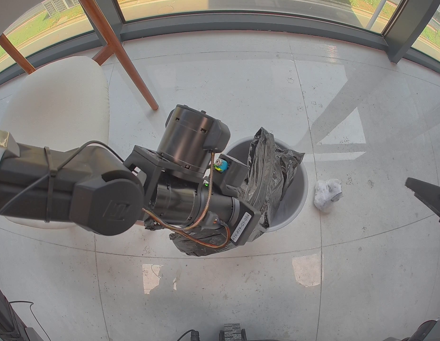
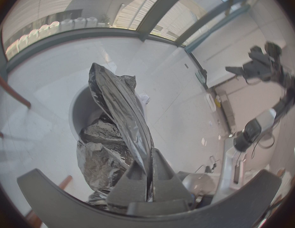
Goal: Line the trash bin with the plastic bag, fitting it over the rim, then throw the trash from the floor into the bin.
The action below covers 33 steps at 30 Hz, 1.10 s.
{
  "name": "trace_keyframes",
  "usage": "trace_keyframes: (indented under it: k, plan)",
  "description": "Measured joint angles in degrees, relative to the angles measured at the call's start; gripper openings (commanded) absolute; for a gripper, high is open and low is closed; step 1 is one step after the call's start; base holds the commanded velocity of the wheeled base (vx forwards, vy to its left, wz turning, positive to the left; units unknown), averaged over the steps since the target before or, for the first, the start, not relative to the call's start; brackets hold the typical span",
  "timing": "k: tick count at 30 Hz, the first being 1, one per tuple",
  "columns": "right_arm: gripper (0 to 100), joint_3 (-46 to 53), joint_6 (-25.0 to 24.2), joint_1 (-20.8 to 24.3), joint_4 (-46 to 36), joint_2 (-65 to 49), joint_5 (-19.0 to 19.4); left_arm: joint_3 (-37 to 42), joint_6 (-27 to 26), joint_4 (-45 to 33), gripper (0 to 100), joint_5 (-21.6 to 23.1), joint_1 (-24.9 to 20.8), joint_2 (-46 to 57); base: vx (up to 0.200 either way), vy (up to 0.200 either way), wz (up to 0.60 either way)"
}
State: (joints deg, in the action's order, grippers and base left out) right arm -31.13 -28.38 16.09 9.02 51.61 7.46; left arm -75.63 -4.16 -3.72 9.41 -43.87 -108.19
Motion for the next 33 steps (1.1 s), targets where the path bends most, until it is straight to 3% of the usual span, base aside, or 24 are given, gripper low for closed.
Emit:
trace_keyframes:
  k: [9,20,25,29,33]
  plan:
    - [100,-7.8,-0.6,5.5,-3.3,13.1,0.5,0.1,-16.6,-0.5,0,-3.6,0.0,0.0,0.000,0.000,0.00]
    - [100,-24.7,-0.5,8.6,-25.6,22.2,0.3,1.8,-36.0,-0.5,0,-6.2,-1.7,0.1,0.000,0.000,0.00]
    - [100,-32.4,0.0,9.1,-33.3,26.6,0.0,4.5,-39.3,-0.3,0,-7.0,-5.5,0.1,0.000,0.000,0.00]
    - [100,-36.8,0.4,9.3,-35.0,30.9,-1.0,6.2,-39.9,-0.2,0,-8.3,-9.1,0.1,0.000,0.000,0.00]
    - [100,-39.3,2.6,9.8,-35.7,35.5,-5.5,6.8,-40.0,0.1,0,-9.1,-11.1,-0.1,0.000,0.000,0.00]
